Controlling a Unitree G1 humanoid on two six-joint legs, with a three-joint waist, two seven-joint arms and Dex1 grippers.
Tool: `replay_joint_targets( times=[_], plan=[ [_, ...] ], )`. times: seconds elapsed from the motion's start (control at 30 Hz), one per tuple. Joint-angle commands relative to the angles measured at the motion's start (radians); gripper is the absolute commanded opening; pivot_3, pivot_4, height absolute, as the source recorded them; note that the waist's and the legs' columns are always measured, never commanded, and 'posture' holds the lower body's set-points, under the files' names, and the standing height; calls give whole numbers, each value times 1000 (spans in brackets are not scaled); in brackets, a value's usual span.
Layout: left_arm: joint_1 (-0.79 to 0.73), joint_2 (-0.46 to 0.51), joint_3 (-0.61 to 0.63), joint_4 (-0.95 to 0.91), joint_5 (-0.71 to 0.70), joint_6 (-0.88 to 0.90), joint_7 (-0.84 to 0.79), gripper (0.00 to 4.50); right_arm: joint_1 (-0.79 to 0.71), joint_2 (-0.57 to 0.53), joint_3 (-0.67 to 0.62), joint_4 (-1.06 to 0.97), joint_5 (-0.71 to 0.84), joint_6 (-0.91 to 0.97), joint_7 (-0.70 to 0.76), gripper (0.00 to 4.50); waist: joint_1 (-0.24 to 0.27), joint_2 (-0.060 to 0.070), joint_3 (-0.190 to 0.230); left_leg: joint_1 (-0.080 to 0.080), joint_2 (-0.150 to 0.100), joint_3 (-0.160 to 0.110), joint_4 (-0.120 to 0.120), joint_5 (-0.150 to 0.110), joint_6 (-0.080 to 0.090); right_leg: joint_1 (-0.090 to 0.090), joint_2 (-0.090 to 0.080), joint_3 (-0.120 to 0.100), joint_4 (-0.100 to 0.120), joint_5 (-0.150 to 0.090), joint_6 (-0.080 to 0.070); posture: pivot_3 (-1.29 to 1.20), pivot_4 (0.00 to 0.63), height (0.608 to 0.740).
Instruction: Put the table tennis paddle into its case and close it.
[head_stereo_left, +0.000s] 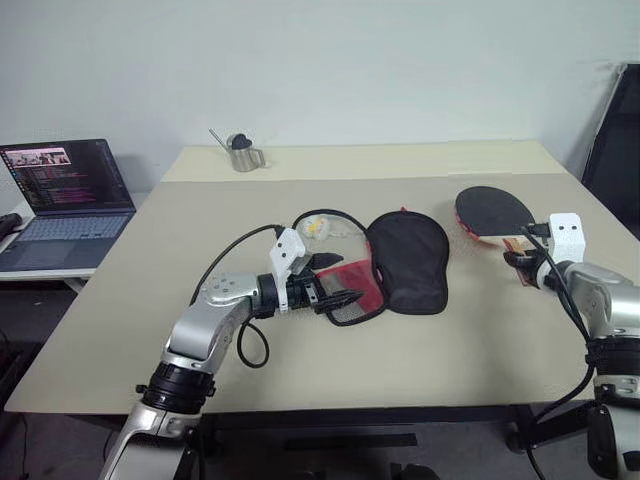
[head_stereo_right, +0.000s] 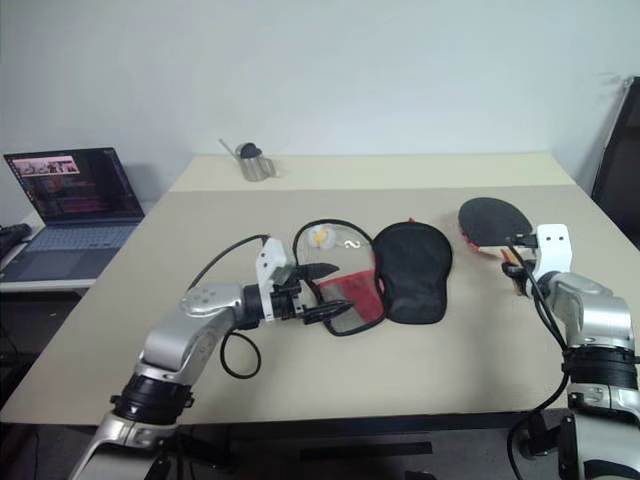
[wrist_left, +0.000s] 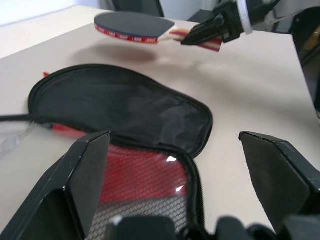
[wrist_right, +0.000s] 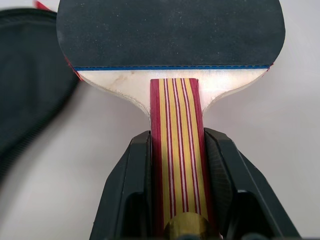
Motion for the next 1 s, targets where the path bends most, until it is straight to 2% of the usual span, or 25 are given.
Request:
replay_joint_targets(
  times=[0.03, 0.3, 0.5, 0.6, 0.77, 1.0],
  plan=[
    [10, 12, 24, -60, -5, -9, 8, 4500, -17, 28, -18, -180, 46, 78, -29, 1126, -1, 0, 0, -1, 0, 0, 0, 0, 0, -1, 0, 0, 0, 0, 0, 0, 150, 740],
    [26, 25, 32, -87, -10, -3, 18, 4500, -27, 232, -29, -436, 104, 314, -179, 1126, 1, 0, 0, -1, 0, -1, 0, 0, 0, -1, 0, 0, 2, 0, 0, 0, 150, 740],
    [30, 26, 33, -95, -10, -3, 25, 4500, -36, 386, -9, -524, 98, 389, -293, 1126, 0, 0, 0, -1, 0, -1, 0, 0, 0, -2, 0, 0, 2, 0, 0, 0, 150, 740],
    [30, 24, 29, -98, -8, -2, 31, 4500, -28, 474, 19, -514, 81, 371, -345, 1126, -6, 1, 0, -1, 0, 0, 0, 0, 0, -3, 1, 1, 4, 0, 0, 0, 150, 740],
    [31, 23, 27, -102, -9, 0, 37, 4500, -28, 545, 58, -460, 48, 305, -393, 1126, -4, 1, -1, -1, 0, 0, 0, 0, 0, -4, 1, 1, 5, 0, 0, 0, 150, 740],
    [40, 27, 30, -110, -8, 1, 41, 4500, -10, 544, 88, -357, -11, 195, -412, 1126, -5, 1, -1, -1, 0, 0, 0, 0, 0, -4, 1, 1, 5, 0, -1, 0, 150, 740]
  ],
)
